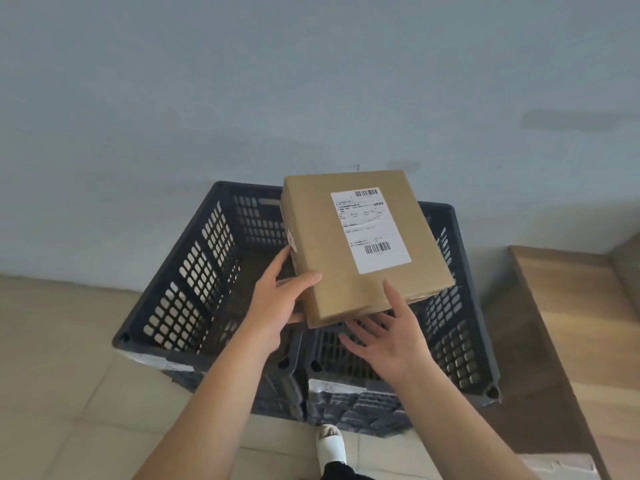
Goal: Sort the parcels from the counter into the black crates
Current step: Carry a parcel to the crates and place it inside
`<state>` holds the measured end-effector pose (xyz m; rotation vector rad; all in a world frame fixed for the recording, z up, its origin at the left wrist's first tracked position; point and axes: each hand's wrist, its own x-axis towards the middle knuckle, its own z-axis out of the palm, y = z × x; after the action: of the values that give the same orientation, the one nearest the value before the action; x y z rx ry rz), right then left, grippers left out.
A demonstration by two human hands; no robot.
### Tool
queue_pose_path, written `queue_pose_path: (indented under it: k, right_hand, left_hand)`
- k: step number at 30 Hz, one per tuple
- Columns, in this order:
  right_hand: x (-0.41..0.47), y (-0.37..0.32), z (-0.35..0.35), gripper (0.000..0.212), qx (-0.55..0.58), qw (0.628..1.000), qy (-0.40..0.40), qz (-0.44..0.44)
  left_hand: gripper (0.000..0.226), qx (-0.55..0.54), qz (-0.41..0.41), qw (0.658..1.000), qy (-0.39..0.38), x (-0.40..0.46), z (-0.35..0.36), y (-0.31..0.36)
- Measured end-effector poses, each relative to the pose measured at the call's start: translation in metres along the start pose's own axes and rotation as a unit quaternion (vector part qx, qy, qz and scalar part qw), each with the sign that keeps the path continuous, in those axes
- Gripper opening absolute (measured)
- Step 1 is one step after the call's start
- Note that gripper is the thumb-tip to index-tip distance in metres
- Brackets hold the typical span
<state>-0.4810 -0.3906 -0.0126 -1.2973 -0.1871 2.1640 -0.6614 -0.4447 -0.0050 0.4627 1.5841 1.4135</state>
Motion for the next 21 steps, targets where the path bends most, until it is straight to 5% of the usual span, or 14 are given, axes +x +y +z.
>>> queue_pose_path:
  k: [4,10,16,21]
  right_hand:
    - [0.023,-0.021,-0.011,0.055,0.055,0.998,0.004,0.002]
    - [0.064,-0.037,-0.028,0.069,0.134,0.99,0.044,0.016]
    - [0.092,-0.04,-0.054,0.067,0.154,0.98,0.12,0.028]
    - [0.127,-0.034,-0.062,0.06,0.166,0.969,0.177,0.051]
  left_hand:
    - [0.081,0.051,-0.019,0.998,-0.034,0.029,0.027,0.009]
    - [0.067,0.15,-0.074,0.979,-0.118,0.078,0.049,0.01]
    - [0.079,0.307,-0.072,0.949,0.003,0.131,0.043,-0.002]
    - [0.105,0.348,-0.146,0.925,-0.033,0.148,0.058,-0.03]
